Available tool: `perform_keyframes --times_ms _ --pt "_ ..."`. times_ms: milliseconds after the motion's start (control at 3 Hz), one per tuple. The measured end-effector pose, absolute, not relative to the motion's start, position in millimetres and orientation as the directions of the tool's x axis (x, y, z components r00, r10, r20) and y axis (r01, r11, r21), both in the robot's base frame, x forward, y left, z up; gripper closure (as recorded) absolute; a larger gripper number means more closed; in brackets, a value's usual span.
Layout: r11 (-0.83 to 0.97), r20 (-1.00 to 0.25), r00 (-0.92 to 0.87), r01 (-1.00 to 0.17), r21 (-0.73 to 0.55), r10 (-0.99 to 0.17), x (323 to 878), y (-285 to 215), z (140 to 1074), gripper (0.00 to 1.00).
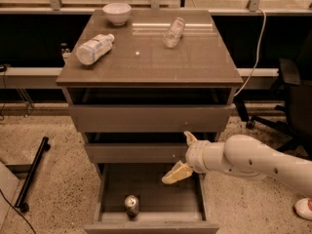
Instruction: Pick 7up can from bottom drawer and place on counter
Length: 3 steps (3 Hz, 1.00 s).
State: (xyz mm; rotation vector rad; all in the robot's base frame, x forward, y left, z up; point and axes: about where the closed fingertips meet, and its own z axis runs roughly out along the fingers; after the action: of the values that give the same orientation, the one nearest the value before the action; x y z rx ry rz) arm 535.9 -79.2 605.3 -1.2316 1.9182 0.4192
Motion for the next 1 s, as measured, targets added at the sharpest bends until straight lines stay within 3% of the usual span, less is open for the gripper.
perform_keyframes --times_ms 1000 --pt "0.462 -0.789 -0.323 -0.885 0.056 -0.522 528 -15 460 0.0"
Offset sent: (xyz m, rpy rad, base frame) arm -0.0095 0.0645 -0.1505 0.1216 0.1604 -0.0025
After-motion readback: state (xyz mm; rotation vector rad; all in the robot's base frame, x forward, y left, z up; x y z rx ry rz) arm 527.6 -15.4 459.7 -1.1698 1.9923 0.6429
